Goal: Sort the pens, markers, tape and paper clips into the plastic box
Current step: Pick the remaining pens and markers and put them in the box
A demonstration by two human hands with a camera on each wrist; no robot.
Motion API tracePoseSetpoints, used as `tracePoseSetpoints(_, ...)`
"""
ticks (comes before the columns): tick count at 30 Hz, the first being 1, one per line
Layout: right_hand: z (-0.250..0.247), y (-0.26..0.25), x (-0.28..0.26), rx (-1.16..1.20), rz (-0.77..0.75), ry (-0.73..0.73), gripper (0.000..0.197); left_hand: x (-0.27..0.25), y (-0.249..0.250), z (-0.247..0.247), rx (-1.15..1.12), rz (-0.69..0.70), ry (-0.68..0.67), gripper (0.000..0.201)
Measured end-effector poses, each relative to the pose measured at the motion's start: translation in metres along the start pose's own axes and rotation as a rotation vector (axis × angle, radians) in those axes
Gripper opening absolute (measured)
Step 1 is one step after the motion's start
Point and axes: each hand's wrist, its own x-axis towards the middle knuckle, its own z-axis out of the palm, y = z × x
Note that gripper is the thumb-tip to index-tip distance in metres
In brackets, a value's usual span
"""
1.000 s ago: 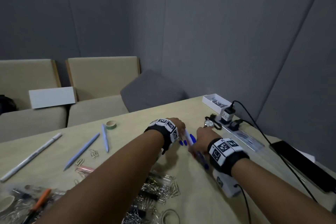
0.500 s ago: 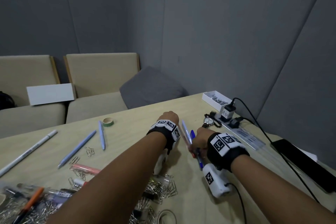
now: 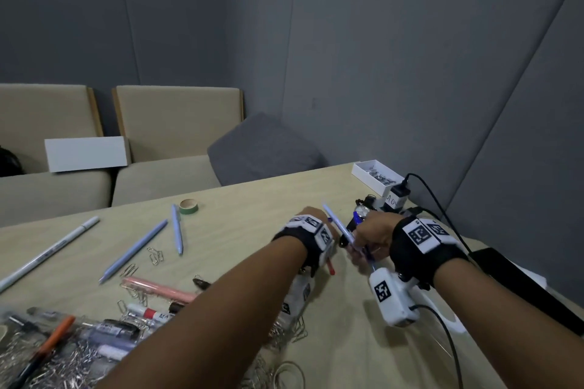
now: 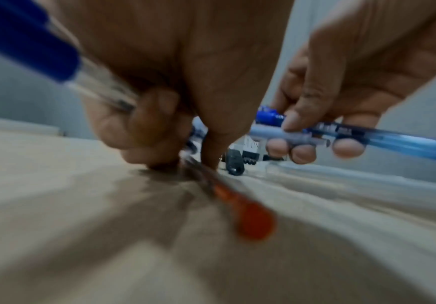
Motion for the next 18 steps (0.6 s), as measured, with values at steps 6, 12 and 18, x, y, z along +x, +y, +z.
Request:
tracePoseSetpoints(6, 0.005, 0.008, -0.01, 0.179, -0.01, 0.07, 0.016, -0.022, 0.006, -0.007, 0.143, 0.155, 0.002, 0.04)
tracePoseSetpoints(12, 0.009, -0.016, -0.025, 0.167, -0.109, 0.174, 0.012, -0.063, -0.047, -0.053, 0.068, 0.105, 0.086, 0.043)
tracePoseSetpoints(18, 0.077, -0.08, -0.052, -0.107, -0.355, 0.199, 0.017, -0.086, -0.177, -0.072, 0.094, -0.186, 0.225, 0.036)
